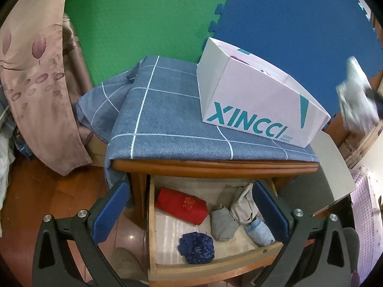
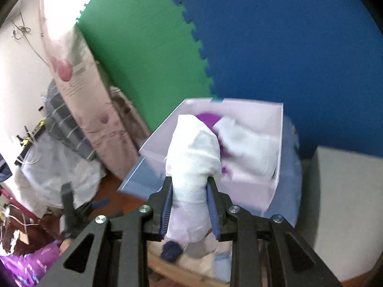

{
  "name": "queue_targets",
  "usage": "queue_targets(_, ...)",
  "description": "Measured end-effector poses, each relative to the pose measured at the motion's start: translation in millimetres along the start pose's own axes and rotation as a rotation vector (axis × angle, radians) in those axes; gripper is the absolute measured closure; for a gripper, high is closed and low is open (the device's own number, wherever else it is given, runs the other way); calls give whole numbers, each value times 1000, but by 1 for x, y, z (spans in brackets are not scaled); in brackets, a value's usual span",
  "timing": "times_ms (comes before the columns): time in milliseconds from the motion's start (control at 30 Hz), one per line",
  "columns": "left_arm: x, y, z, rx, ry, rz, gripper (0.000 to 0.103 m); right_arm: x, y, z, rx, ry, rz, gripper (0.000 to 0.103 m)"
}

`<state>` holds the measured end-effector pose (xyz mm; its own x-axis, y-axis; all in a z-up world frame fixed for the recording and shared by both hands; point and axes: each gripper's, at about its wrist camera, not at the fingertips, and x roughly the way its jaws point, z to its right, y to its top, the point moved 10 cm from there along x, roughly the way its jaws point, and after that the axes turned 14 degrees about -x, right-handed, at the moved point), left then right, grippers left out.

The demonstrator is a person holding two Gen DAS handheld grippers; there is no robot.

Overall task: Take underwear out of drawer
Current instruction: 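Lift the white sock into the white box and open the right gripper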

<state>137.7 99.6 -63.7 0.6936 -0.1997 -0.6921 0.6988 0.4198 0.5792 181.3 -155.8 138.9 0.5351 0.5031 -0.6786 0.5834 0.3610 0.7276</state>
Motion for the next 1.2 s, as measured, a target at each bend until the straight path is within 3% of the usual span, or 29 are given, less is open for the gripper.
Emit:
queue_targets(167, 0, -1, 1, 21, 9, 4, 1, 51, 39, 49, -82, -123, -68, 76)
queue_targets(367, 2, -5, 6, 68, 27, 2, 1, 111, 39, 106, -82, -214, -172, 76)
queue_targets(900, 16, -20, 25, 195, 56, -36, 1, 204, 19, 139, -250, -379, -425, 76)
queue_targets(1033, 17, -21, 27, 217, 64, -38, 1, 213, 20, 137, -267, -410, -452, 74)
queue_targets(1200, 17, -20, 26, 209, 61, -41, 1, 201, 29, 138, -189, -404, -367, 65)
